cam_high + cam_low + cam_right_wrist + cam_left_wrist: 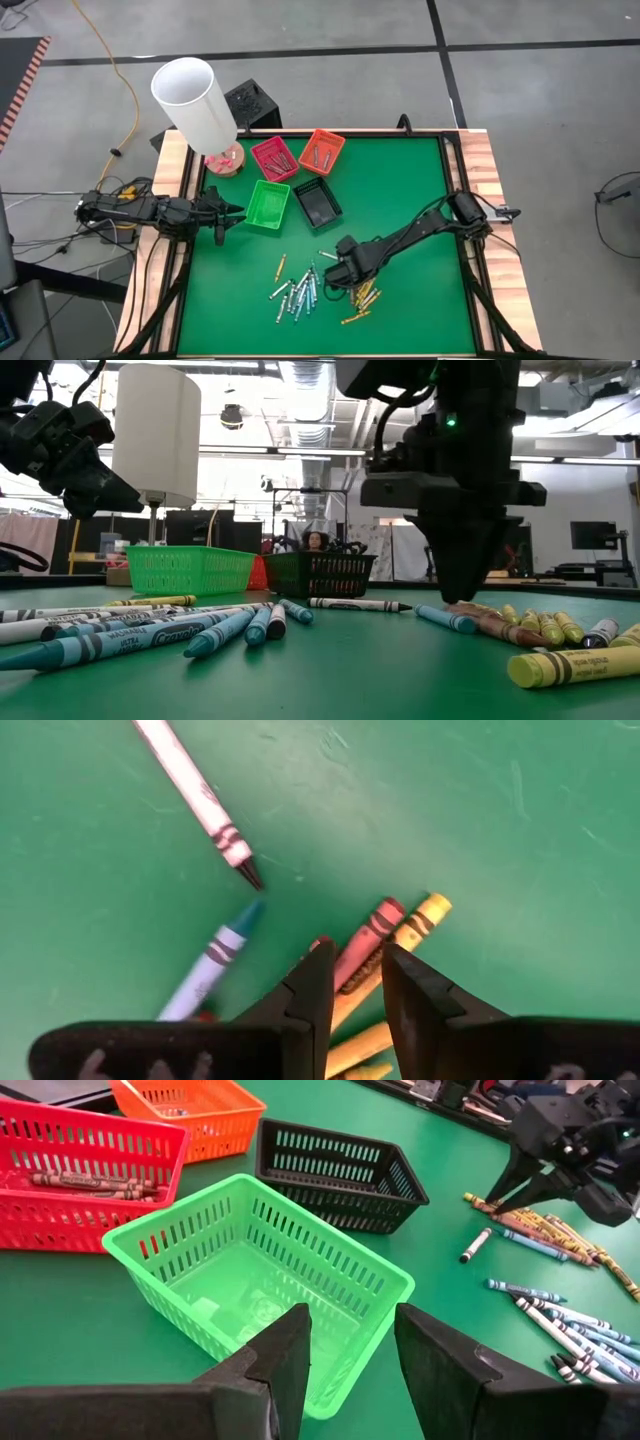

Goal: Sort crayons
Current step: Put the brown crayon into the red bin

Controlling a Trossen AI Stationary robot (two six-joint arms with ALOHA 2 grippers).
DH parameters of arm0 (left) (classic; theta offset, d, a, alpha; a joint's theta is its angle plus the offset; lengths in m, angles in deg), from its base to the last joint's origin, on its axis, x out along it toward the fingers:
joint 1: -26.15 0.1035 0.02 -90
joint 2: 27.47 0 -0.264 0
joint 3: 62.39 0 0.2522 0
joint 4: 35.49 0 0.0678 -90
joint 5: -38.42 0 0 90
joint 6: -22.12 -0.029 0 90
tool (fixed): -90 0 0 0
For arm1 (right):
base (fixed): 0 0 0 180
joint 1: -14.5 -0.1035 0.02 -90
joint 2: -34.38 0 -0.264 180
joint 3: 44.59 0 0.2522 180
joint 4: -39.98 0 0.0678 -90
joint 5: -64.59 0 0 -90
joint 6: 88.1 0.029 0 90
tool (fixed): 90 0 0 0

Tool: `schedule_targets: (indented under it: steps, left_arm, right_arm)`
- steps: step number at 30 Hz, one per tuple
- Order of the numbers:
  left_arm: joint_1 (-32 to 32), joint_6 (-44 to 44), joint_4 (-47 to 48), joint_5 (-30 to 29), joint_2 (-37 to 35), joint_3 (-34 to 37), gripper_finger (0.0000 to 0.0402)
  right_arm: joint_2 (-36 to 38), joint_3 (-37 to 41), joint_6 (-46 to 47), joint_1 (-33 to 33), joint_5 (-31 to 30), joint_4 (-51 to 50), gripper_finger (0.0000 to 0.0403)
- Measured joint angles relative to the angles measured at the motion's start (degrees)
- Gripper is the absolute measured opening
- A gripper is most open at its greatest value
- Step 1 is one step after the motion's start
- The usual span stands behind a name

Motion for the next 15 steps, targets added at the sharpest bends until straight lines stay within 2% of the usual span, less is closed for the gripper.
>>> schedule_targets:
  steps: [15]
  left_arm:
    - [0.0,0.1,0.0,0.0,0.0,0.0,0.0137]
  right_arm:
    - [-0.1,0.2,0.9,0.0,-0.5,1.3,0.0102]
